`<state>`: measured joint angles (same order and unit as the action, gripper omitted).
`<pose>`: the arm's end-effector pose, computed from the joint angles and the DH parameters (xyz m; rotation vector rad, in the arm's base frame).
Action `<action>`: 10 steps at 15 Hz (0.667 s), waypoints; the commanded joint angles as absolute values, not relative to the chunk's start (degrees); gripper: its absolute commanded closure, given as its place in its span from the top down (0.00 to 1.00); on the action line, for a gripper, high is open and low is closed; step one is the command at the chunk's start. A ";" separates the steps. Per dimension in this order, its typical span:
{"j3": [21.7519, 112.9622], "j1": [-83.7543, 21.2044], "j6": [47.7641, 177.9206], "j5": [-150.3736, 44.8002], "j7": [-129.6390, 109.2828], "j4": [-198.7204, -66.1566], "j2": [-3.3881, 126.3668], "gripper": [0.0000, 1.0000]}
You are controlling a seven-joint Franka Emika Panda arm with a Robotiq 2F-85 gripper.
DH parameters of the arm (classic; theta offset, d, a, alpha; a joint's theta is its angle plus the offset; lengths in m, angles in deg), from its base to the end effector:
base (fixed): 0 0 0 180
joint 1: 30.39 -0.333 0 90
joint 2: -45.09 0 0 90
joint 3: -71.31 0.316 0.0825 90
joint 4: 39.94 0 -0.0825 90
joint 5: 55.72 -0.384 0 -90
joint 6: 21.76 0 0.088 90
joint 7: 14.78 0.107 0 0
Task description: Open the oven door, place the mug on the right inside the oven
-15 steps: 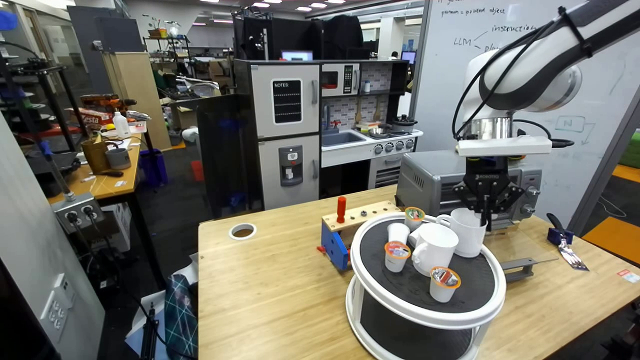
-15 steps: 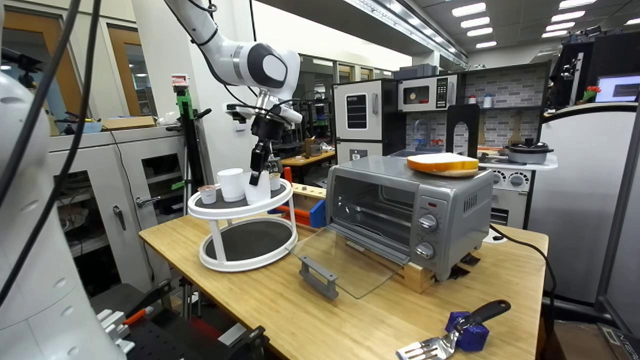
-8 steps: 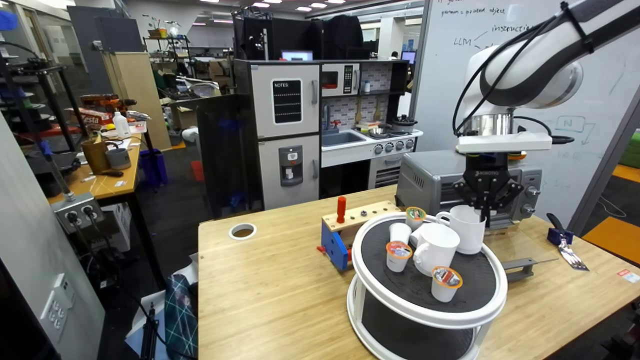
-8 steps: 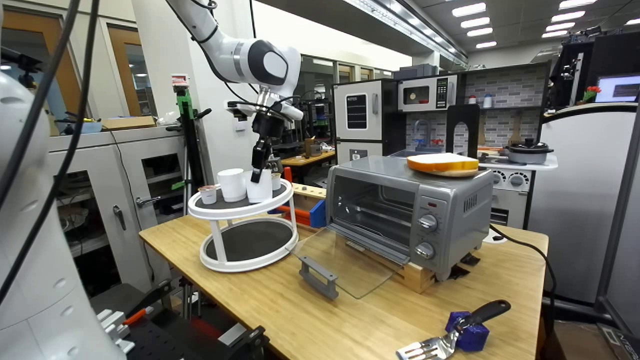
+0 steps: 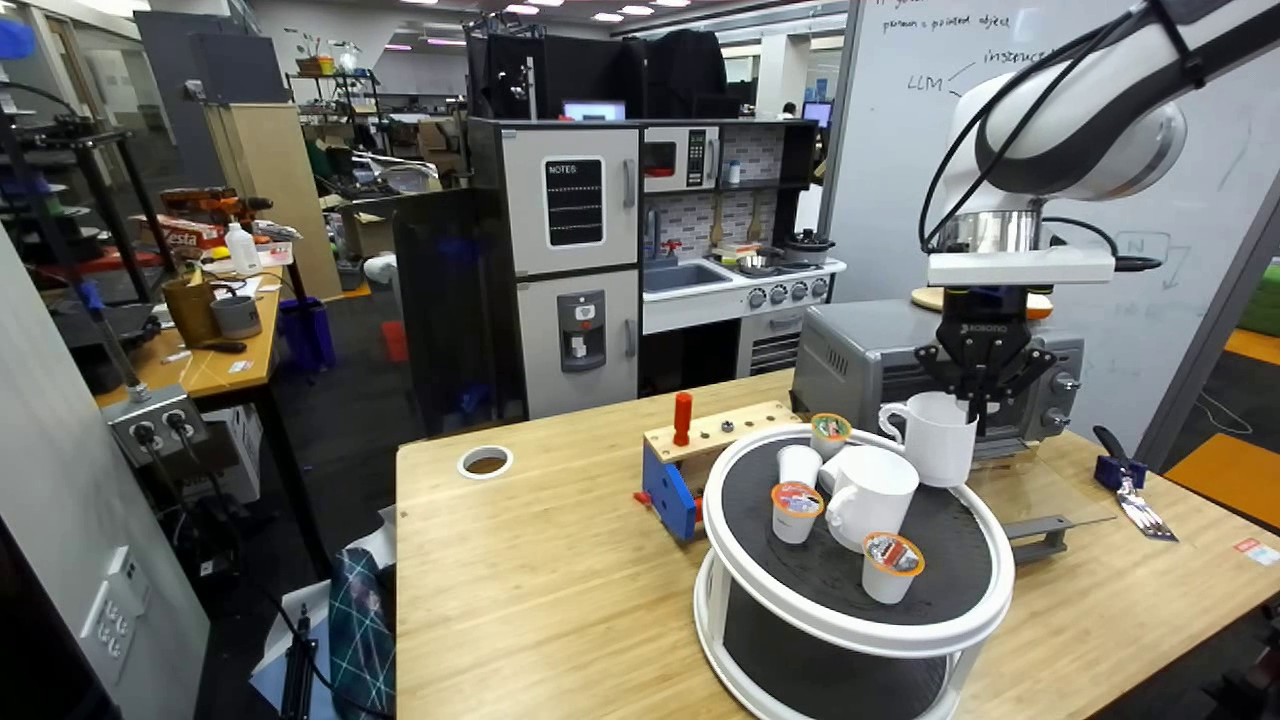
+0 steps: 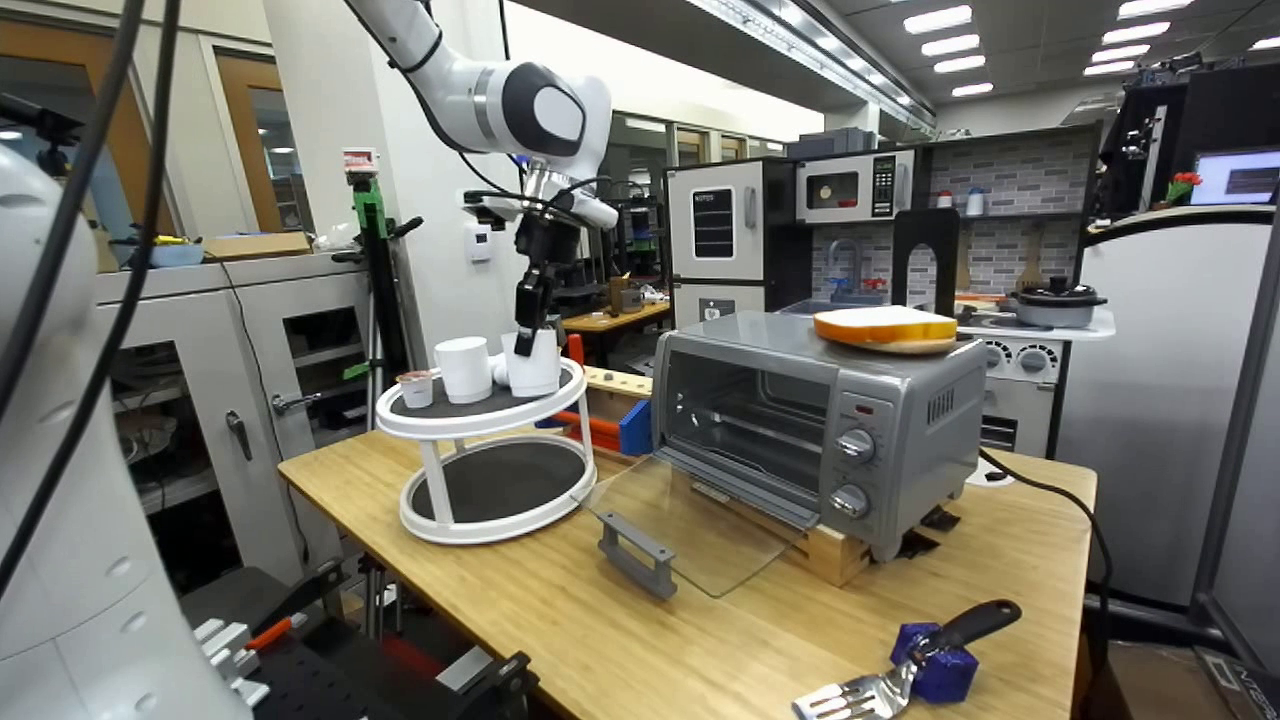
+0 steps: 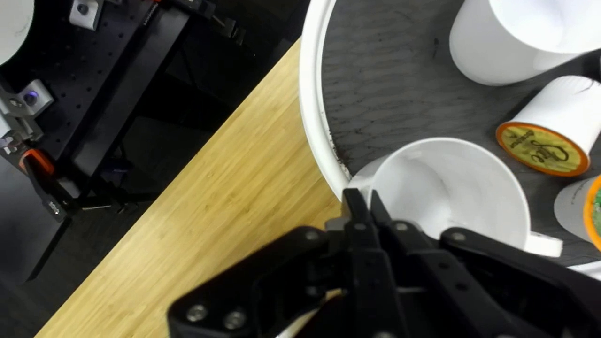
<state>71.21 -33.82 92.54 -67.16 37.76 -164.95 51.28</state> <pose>0.5117 0.0420 0.3204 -2.7312 1.4364 0.5272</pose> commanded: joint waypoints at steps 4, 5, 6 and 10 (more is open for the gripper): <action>70.02 -32.75 93.19 -65.38 40.21 -166.57 49.43 0.01; 69.39 -32.52 94.38 -63.07 42.38 -166.97 49.29 0.01; 68.68 -32.01 95.42 -61.42 44.09 -167.32 49.01 0.01; 65.86 -29.55 97.69 -55.03 50.52 -168.21 47.91 0.01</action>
<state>66.57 -30.83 95.12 -58.57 45.92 -166.12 49.81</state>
